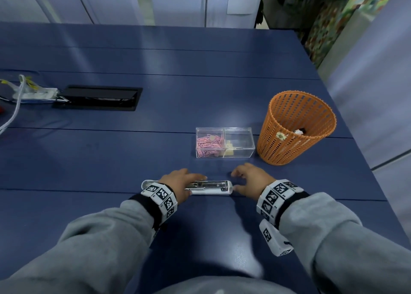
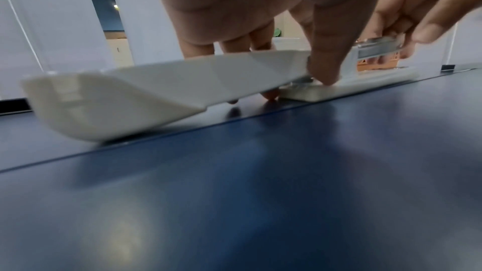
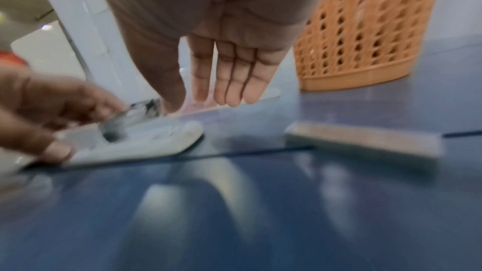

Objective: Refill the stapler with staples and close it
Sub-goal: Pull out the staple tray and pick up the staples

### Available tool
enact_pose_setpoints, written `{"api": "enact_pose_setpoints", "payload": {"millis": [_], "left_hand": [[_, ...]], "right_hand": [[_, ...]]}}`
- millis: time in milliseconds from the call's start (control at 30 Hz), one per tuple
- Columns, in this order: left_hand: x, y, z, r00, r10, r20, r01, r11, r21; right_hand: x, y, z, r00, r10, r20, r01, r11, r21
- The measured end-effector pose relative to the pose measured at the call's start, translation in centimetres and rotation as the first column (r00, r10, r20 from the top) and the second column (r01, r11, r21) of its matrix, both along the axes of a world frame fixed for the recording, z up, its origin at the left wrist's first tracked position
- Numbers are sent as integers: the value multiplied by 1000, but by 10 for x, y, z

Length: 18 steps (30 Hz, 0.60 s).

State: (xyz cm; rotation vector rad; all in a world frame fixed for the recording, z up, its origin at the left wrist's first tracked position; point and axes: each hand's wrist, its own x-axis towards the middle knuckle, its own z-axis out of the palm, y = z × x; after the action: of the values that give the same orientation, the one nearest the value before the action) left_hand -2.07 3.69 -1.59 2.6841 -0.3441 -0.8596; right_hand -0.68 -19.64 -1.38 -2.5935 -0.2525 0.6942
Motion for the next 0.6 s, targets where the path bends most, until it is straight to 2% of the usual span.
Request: {"api": "enact_pose_setpoints", "payload": {"millis": [100, 167, 233, 500, 600], "left_hand": [[0, 0, -1, 1000, -10, 0, 10, 1000, 6], [1, 0, -1, 1000, -8, -2, 8, 1000, -6], [2, 0, 0, 1000, -4, -7, 4, 1000, -20], [2, 1, -2, 1000, 12, 1, -12, 1000, -23], [2, 1, -3, 1000, 15, 7, -15, 999, -33]], "right_hand": [[0, -36, 11, 999, -35, -11, 33, 988, -150], [-3, -53, 12, 996, -22, -88, -5, 954, -300], [-7, -60, 8, 988, -17, -152, -41, 927, -374], [-13, -58, -2, 990, -19, -137, -35, 925, -378], [-13, -53, 4, 994, -53, -91, 23, 952, -305]]}}
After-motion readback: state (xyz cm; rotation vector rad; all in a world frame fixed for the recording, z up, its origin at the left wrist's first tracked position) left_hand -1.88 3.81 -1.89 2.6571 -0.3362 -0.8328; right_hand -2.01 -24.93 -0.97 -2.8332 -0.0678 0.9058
